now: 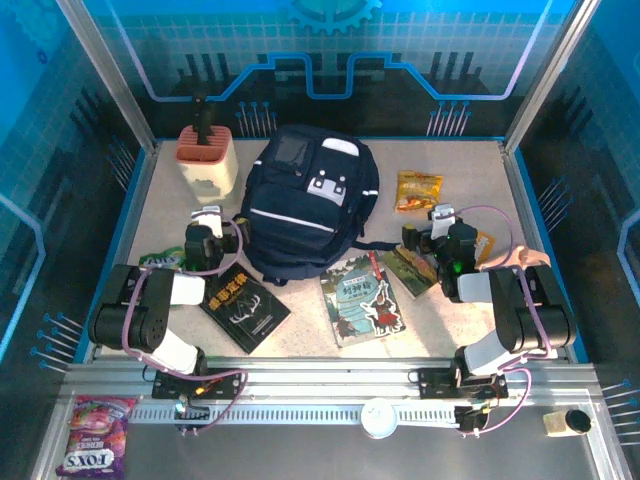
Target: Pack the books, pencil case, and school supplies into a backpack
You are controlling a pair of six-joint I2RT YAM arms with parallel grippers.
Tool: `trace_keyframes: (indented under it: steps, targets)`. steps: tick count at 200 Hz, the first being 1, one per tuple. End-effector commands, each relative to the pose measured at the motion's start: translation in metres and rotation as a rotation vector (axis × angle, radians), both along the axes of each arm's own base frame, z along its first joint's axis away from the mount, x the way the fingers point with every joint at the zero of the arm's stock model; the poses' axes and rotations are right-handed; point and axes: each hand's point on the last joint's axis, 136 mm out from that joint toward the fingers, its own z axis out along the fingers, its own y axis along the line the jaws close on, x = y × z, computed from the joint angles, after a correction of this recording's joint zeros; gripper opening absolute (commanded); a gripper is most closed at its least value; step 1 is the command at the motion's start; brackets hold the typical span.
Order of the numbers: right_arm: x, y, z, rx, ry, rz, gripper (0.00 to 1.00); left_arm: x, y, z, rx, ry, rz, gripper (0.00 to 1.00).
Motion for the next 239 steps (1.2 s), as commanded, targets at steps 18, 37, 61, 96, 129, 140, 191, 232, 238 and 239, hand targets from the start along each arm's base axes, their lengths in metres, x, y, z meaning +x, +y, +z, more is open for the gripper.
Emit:
trace_keyframes:
  steps: [18, 37, 61, 96, 129, 140, 191, 232, 238, 239]
  targets:
    - [0.006, -0.003, 0.005, -0.003, -0.018, -0.004, 1.00, 0.004, -0.001, 0.001, 0.007, -0.007, -0.015, 0.99]
    - [0.006, -0.003, 0.005, -0.002, -0.020, -0.004, 1.00, 0.004, -0.001, 0.001, 0.007, -0.006, -0.015, 0.99]
    - [0.005, -0.003, 0.005, -0.002, -0.018, -0.004, 1.00, 0.003, -0.001, 0.001, 0.007, -0.005, -0.015, 0.99]
    - [0.005, -0.003, 0.005, -0.003, -0.018, -0.004, 1.00, 0.004, -0.001, 0.002, 0.007, -0.006, -0.015, 0.99]
    - [0.006, -0.003, 0.005, -0.002, -0.018, -0.003, 1.00, 0.004, -0.001, 0.002, 0.007, -0.007, -0.015, 0.99]
    - [0.006, -0.003, 0.005, -0.003, -0.018, -0.005, 1.00, 0.004, -0.001, 0.002, 0.006, -0.006, -0.015, 0.99]
    - [0.005, -0.003, 0.006, -0.004, -0.026, -0.002, 1.00, 0.003, -0.002, 0.003, 0.007, -0.011, -0.023, 0.99]
    - [-0.011, 0.005, 0.034, -0.080, -0.106, -0.019, 1.00, -0.020, 0.003, 0.029, 0.006, -0.121, 0.004, 0.99]
    - [-0.012, 0.010, 0.039, -0.102, -0.101, -0.017, 1.00, -0.022, 0.004, 0.034, 0.006, -0.126, 0.011, 0.99]
    - [-0.012, 0.010, 0.039, -0.106, -0.096, -0.019, 1.00, -0.022, 0.005, 0.035, 0.007, -0.126, 0.014, 0.99]
